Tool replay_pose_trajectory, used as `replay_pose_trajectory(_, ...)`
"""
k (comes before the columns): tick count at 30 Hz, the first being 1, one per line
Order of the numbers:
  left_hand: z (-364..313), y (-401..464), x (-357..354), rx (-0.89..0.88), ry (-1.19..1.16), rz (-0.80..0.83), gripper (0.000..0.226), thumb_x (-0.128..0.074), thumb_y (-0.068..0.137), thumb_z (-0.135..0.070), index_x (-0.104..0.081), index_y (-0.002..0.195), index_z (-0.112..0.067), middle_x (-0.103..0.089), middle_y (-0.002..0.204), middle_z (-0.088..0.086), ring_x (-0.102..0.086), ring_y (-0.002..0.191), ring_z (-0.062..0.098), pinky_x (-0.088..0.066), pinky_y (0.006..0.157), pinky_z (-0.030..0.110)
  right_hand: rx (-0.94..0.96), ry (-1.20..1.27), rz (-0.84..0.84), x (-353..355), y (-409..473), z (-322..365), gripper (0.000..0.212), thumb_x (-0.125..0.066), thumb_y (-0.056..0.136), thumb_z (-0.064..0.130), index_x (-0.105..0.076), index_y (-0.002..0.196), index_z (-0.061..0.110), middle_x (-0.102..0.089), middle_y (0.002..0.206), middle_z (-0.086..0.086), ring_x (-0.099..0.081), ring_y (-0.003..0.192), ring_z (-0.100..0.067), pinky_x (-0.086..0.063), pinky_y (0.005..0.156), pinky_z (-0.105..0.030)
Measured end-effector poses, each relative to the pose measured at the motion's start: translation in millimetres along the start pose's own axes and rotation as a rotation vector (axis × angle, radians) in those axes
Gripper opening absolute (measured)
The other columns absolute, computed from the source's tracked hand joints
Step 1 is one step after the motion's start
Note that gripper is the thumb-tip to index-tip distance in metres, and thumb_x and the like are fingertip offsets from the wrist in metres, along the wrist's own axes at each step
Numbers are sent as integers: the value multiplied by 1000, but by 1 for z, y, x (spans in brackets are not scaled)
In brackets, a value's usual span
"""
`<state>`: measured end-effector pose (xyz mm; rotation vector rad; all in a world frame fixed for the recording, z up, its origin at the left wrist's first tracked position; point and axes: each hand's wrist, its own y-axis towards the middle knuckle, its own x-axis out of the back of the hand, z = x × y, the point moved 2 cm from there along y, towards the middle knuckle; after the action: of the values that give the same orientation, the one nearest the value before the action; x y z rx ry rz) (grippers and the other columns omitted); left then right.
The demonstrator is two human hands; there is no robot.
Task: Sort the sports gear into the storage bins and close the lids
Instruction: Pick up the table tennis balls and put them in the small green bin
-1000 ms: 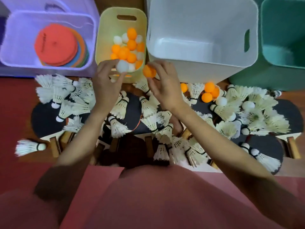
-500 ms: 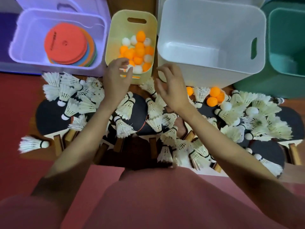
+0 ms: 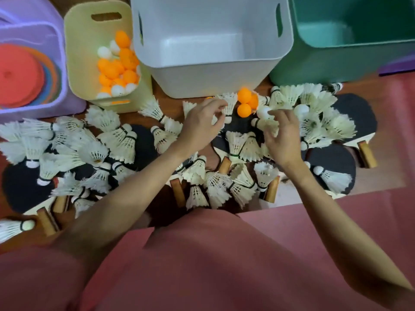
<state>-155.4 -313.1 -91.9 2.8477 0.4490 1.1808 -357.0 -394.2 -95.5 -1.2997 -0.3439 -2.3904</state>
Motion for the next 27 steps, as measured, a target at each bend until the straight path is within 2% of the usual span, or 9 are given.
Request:
replay_pose_trajectory(3, -8, 16, -28, -9, 51, 73, 24, -60, 89, -13, -65, 112, -7, -66, 106, 8, -62, 95, 20, -51, 82, 31, -112, -17, -29, 6, -1, -24, 35, -54, 86, 8, -55, 120, 0, -55, 114, -21, -53, 104, -36, -44, 90, -42)
replay_pose_trajectory(6, -11, 31, -49, -1, 157, 133, 25, -60, 89, -13, -64, 112, -6, -65, 106, 11, -60, 98, 27, -48, 81, 35, -192, -21, 1, 8, 2, -36, 38, -51, 83, 6, -53, 119, -5, -61, 102, -26, -58, 94, -42, -48, 80, -50)
replay_pose_trajectory(10, -15, 44, -70, 18, 256, 208, 23, -61, 88, -13, -63, 108, -3, -62, 104, 17, -58, 96, 34, -49, 78, 45, -229, -27, 25, 9, 8, -39, 42, -47, 84, -1, -50, 125, -7, -64, 90, -27, -59, 82, -41, -49, 76, -49)
replay_pose_trajectory(13, -17, 49, -81, 27, 339, 230, 23, -60, 90, -16, -62, 109, -3, -61, 105, 17, -57, 97, 34, -48, 79, 46, -254, -88, 81, 4, 12, -44, 38, -47, 85, 3, -51, 122, -2, -65, 90, -22, -59, 88, -41, -47, 80, -47)
replay_pose_trajectory(16, -18, 52, -89, 48, 419, 211, 23, -59, 90, -16, -61, 110, -3, -58, 106, 17, -55, 99, 34, -47, 83, 44, -305, -120, 116, 3, 16, -47, 34, -50, 84, 9, -54, 116, 0, -63, 103, -21, -57, 98, -41, -45, 86, -48)
replay_pose_trajectory(20, -20, 55, -95, 83, 534, 235, 23, -62, 86, -7, -60, 109, -2, -55, 108, 17, -53, 99, 33, -47, 82, 41, -373, -136, 197, 5, 21, -49, 40, -57, 84, 16, -54, 122, 6, -56, 118, -19, -51, 110, -39, -40, 96, -48)
replay_pose_trajectory(24, -19, 55, -98, 77, 604, 229, 25, -65, 77, 6, -59, 101, -2, -55, 100, 17, -55, 89, 33, -46, 69, 40, -400, -137, 234, 6, 28, -50, 38, -61, 84, 22, -54, 118, 7, -57, 115, -17, -52, 109, -38, -41, 94, -45)
replay_pose_trajectory(27, -18, 54, -96, 69, 588, 215, 23, -65, 77, 6, -60, 98, -2, -55, 98, 17, -55, 86, 32, -45, 66, 38, -418, -95, 223, 6, 31, -52, 40, -66, 82, 27, -55, 114, 6, -58, 110, -18, -52, 105, -36, -40, 87, -42)
